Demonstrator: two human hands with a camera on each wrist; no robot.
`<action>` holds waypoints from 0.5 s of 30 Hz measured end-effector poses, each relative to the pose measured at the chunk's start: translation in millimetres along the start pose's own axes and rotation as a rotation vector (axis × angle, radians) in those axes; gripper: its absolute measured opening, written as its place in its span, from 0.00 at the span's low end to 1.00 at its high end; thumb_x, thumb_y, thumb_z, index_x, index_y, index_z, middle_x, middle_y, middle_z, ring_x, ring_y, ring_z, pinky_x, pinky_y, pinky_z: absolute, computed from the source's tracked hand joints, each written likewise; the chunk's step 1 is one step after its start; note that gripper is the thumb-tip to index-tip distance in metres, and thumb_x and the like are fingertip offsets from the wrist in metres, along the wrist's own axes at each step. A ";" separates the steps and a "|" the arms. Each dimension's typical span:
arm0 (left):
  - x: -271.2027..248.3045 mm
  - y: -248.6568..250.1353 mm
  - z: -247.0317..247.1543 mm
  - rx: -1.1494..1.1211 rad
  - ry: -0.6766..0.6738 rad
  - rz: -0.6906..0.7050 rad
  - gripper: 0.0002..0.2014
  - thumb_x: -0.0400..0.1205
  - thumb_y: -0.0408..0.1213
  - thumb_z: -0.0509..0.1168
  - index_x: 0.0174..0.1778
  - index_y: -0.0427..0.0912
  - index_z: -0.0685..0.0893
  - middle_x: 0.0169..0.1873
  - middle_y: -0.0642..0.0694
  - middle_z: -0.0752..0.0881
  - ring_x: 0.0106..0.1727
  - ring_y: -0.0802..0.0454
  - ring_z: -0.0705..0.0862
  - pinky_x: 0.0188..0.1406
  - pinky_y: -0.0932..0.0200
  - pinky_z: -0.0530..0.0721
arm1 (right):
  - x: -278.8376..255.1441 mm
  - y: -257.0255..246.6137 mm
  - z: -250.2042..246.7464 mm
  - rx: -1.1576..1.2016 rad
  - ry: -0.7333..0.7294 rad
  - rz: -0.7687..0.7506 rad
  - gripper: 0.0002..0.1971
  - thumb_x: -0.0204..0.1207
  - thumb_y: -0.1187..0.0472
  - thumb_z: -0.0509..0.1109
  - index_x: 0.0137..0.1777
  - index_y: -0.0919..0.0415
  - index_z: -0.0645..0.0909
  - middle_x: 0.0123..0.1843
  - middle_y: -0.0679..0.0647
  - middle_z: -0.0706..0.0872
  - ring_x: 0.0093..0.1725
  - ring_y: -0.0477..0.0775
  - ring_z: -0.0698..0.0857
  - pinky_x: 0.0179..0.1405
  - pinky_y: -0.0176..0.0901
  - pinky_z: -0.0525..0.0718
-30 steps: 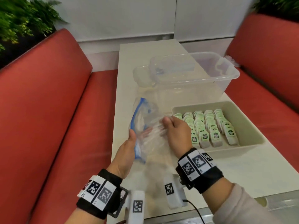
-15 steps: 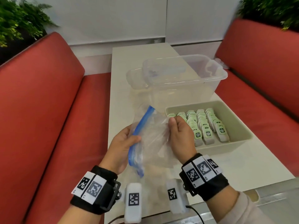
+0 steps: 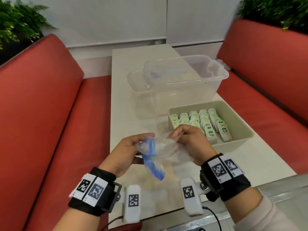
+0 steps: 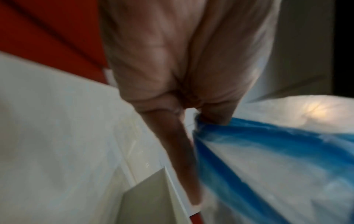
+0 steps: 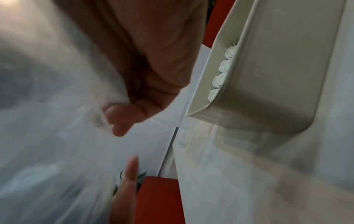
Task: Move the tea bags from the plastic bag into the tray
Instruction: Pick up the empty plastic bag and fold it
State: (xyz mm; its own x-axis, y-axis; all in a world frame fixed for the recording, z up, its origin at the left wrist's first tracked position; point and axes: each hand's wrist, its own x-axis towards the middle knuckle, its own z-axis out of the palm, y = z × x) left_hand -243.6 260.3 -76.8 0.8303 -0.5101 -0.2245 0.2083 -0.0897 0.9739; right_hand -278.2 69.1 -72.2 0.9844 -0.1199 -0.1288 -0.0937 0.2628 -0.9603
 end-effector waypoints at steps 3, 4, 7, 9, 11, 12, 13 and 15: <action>5.3 1.2 0.1 0.108 0.047 0.150 0.24 0.80 0.17 0.54 0.40 0.47 0.89 0.58 0.55 0.84 0.52 0.60 0.86 0.37 0.67 0.86 | -2.6 -3.9 -2.1 0.140 -0.039 0.099 0.18 0.75 0.75 0.54 0.48 0.61 0.84 0.41 0.64 0.83 0.38 0.59 0.82 0.32 0.45 0.80; 8.3 0.5 -1.1 0.145 0.063 0.251 0.26 0.79 0.18 0.55 0.34 0.53 0.89 0.58 0.55 0.84 0.55 0.62 0.85 0.44 0.71 0.84 | -5.0 -4.9 -2.6 0.177 -0.112 0.173 0.14 0.77 0.67 0.56 0.58 0.62 0.81 0.47 0.64 0.83 0.44 0.60 0.84 0.37 0.49 0.82; 15.9 -1.1 -3.7 0.362 0.129 0.440 0.27 0.74 0.20 0.55 0.30 0.59 0.88 0.58 0.56 0.83 0.59 0.67 0.81 0.58 0.75 0.76 | -11.7 -4.1 -5.5 0.073 -0.240 0.341 0.23 0.70 0.58 0.69 0.65 0.62 0.76 0.50 0.60 0.84 0.44 0.63 0.86 0.41 0.54 0.86; 22.5 0.3 -0.8 0.627 0.176 0.478 0.27 0.73 0.16 0.55 0.33 0.54 0.88 0.59 0.54 0.82 0.57 0.69 0.80 0.56 0.78 0.74 | -10.9 -2.0 -2.7 -0.072 -0.147 0.250 0.13 0.70 0.71 0.69 0.55 0.65 0.78 0.42 0.62 0.81 0.33 0.58 0.83 0.31 0.45 0.86; 27.0 6.8 8.2 0.890 0.144 0.439 0.20 0.73 0.24 0.54 0.41 0.46 0.90 0.61 0.48 0.83 0.60 0.57 0.82 0.57 0.68 0.76 | -6.5 4.0 1.5 -0.312 0.083 0.054 0.11 0.68 0.79 0.67 0.38 0.62 0.76 0.34 0.59 0.77 0.27 0.54 0.77 0.25 0.41 0.81; 29.1 9.3 13.6 0.986 0.128 0.384 0.20 0.72 0.29 0.52 0.44 0.43 0.90 0.59 0.46 0.85 0.60 0.50 0.82 0.57 0.61 0.78 | -3.4 8.4 4.0 -0.479 0.199 -0.083 0.15 0.66 0.79 0.66 0.31 0.58 0.73 0.30 0.53 0.75 0.27 0.52 0.75 0.26 0.40 0.78; 31.0 13.4 19.1 1.063 0.143 0.305 0.20 0.72 0.31 0.52 0.47 0.42 0.90 0.55 0.44 0.86 0.58 0.46 0.83 0.54 0.58 0.79 | -1.5 12.2 8.8 -0.640 0.265 -0.223 0.18 0.64 0.78 0.66 0.27 0.54 0.70 0.28 0.48 0.73 0.27 0.51 0.73 0.29 0.38 0.74; 36.8 22.7 26.7 1.194 0.217 0.163 0.15 0.76 0.28 0.56 0.49 0.39 0.87 0.50 0.40 0.87 0.54 0.41 0.83 0.47 0.57 0.77 | -7.2 20.1 20.1 -0.840 0.263 -0.475 0.12 0.66 0.72 0.65 0.29 0.54 0.74 0.30 0.46 0.73 0.30 0.48 0.72 0.31 0.31 0.66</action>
State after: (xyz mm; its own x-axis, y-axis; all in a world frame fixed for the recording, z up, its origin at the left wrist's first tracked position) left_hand -222.1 216.6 -62.1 0.8950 -0.4459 0.0134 -0.4166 -0.8247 0.3827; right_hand -284.1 94.4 -85.6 0.8923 -0.2718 0.3605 0.1260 -0.6168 -0.7770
